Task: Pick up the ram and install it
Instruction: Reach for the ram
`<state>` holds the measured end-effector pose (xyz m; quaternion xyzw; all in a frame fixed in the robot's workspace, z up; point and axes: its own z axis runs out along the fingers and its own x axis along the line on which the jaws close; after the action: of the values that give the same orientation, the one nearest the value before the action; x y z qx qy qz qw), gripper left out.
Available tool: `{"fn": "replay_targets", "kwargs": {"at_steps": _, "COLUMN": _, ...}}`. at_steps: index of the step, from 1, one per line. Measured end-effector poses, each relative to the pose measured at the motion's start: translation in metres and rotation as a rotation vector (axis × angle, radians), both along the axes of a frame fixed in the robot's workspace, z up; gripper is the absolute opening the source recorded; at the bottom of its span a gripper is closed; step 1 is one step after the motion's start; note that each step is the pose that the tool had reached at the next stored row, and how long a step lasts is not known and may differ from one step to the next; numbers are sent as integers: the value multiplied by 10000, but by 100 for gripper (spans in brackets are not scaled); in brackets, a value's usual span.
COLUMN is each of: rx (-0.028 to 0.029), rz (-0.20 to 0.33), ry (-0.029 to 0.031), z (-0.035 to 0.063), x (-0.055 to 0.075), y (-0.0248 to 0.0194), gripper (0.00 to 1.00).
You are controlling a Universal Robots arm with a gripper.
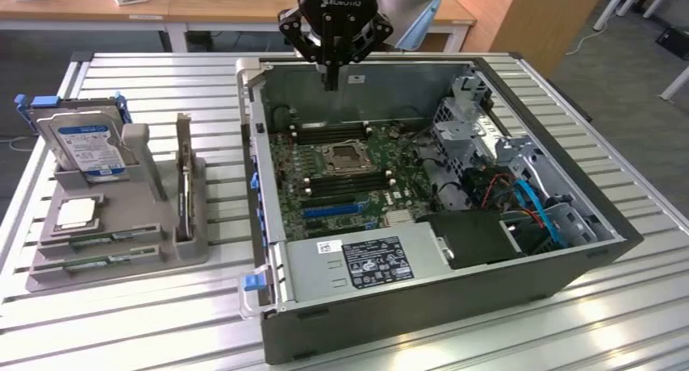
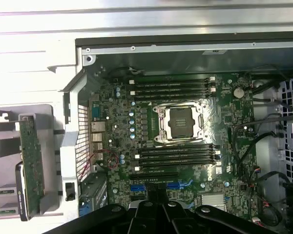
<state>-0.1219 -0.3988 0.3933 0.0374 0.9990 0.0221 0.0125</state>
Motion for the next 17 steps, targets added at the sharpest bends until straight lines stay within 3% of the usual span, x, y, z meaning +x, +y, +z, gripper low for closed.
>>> {"fn": "replay_targets", "kwargs": {"at_steps": 8, "rx": -1, "rz": 0, "ry": 0, "z": 0, "x": -60, "y": 0, "gripper": 11}}
{"fn": "replay_targets", "kwargs": {"at_steps": 17, "rx": 0, "rz": 1, "ry": 0, "z": 0, "x": -326, "y": 0, "gripper": 11}}
